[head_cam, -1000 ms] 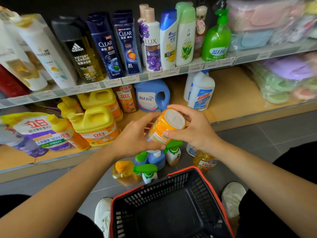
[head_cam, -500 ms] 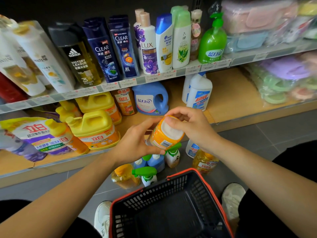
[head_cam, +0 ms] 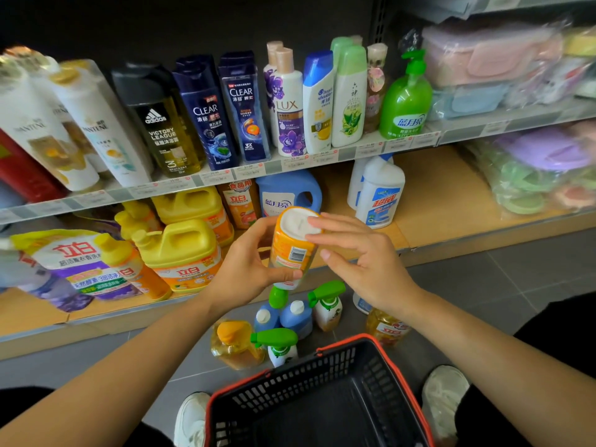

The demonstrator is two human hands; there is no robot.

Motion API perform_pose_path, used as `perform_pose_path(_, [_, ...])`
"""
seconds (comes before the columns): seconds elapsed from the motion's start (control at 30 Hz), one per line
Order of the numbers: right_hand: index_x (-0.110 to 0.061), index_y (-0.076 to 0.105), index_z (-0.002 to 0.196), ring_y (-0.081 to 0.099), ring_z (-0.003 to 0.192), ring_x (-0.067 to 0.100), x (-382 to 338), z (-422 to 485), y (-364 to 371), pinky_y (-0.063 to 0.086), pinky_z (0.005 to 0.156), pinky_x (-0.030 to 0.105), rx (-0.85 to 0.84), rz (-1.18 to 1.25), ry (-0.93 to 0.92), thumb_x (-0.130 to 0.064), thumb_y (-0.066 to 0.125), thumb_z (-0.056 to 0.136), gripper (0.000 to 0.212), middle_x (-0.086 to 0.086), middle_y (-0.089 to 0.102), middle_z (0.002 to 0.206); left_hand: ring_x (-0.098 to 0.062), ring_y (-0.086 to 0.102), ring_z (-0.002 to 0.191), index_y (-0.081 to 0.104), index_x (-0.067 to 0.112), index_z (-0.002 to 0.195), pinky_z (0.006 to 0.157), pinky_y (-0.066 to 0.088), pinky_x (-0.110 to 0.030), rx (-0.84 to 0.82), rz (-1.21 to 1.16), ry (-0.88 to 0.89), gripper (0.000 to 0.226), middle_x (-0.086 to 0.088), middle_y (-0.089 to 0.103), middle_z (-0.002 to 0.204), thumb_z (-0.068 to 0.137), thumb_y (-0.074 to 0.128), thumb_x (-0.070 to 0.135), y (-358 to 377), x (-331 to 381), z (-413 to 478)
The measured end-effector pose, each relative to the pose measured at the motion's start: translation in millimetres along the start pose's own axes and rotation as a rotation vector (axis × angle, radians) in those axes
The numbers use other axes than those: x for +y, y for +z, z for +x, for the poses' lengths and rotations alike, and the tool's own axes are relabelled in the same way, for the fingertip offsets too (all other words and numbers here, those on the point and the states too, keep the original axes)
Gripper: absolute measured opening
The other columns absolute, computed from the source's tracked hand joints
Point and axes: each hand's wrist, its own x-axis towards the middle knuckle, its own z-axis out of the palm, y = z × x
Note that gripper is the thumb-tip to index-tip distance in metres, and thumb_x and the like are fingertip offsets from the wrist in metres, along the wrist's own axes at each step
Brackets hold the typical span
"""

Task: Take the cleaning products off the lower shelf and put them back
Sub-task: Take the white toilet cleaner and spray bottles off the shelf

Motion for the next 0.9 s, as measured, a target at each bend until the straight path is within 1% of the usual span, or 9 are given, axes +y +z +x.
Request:
perform_pose_path(0.17, [-0.006,0.079,0.093,0.067,0.11,0.014,0,1,-5,0.052,0.098,0.034,0.16,-0.041,-0.069,0.007,0.073,0.083,0.017,0.003,0.074,0.11,-0.011,0.065,0.118,0.051,0.023,0.137,0.095,0.055,-0.026,0.002,-0.012,-0.003,0.083,0.012,0.067,0.126,0.066,0.094,0.019,-1,-1,1])
perform_pose_path(0.33, [-0.01,0.077,0.1,0.066,0.099,0.008,7,1,-5,0.052,0.088,0.021,0.196,-0.068,0.025,0.001,0.075,0.082,0.022,-0.001,0.07,0.104,-0.016,0.065,0.117,0.049,0.026,0.137,0.096,0.057,-0.042,0.011,-0.052,-0.015,0.082,0.007,0.066,0.125,0.068,0.093,0.018,1,0,0])
perform_pose_path(0.4, [-0.015,0.073,0.111,0.064,0.099,0.007,14,2,-4,0.054,0.088,0.024,0.112,-0.085,0.157,-0.004,0.076,0.081,0.032,-0.005,0.066,0.108,-0.02,0.064,0.118,0.045,0.029,0.141,0.094,0.059,-0.045,0.028,-0.103,-0.018,0.085,0.004,0.065,0.127,0.071,0.092,0.018,0,2,0])
perform_pose_path(0.5, [-0.023,0.066,0.123,0.062,0.109,0.01,30,1,-5,0.053,0.092,0.033,-0.142,-0.131,0.414,-0.016,0.08,0.081,0.045,-0.008,0.065,0.12,-0.018,0.062,0.123,0.032,0.034,0.151,0.094,0.058,-0.037,0.082,-0.189,-0.015,0.098,0.006,0.063,0.132,0.075,0.089,0.016,-2,7,1])
perform_pose_path(0.57, [-0.024,0.062,0.129,0.059,0.116,0.011,40,-2,-4,0.049,0.09,0.026,-0.331,-0.149,0.506,-0.022,0.082,0.08,0.053,-0.01,0.063,0.126,-0.016,0.062,0.123,0.027,0.034,0.154,0.092,0.059,-0.035,0.139,-0.277,-0.026,0.1,0.008,0.063,0.132,0.077,0.086,0.013,-2,11,1])
perform_pose_path(0.63, [-0.022,0.061,0.13,0.056,0.119,0.007,47,-6,-1,0.043,0.087,0.016,-0.455,-0.147,0.522,-0.025,0.083,0.08,0.055,-0.014,0.061,0.123,-0.018,0.064,0.12,0.03,0.035,0.153,0.087,0.061,-0.038,0.188,-0.374,-0.057,0.097,0.006,0.065,0.13,0.077,0.085,0.01,-2,12,2])
perform_pose_path(0.77, [-0.022,0.054,0.136,0.048,0.125,0.0,54,-15,-2,0.037,0.095,0.011,-0.597,-0.114,0.506,-0.031,0.087,0.075,0.07,-0.016,0.055,0.13,-0.021,0.067,0.116,0.037,0.041,0.146,0.078,0.062,-0.043,0.257,-0.484,-0.124,0.09,0.0,0.067,0.125,0.077,0.087,0.012,-2,11,2])
perform_pose_path(0.83, [-0.025,0.048,0.138,0.044,0.123,-0.004,55,-18,-3,0.035,0.091,0.002,-0.597,-0.121,0.473,-0.032,0.089,0.072,0.078,-0.017,0.051,0.133,-0.025,0.068,0.115,0.043,0.043,0.14,0.076,0.061,-0.046,0.305,-0.55,-0.168,0.082,-0.004,0.067,0.124,0.076,0.088,0.019,-2,8,1])
perform_pose_path(0.9, [-0.024,0.049,0.131,0.049,0.121,0.001,56,-20,0,0.041,0.096,0.009,-0.532,-0.098,0.456,-0.028,0.09,0.072,0.072,-0.013,0.054,0.131,-0.029,0.069,0.114,0.046,0.041,0.136,0.075,0.061,-0.048,0.347,-0.618,-0.214,0.075,-0.008,0.068,0.124,0.075,0.088,0.023,-1,6,0])
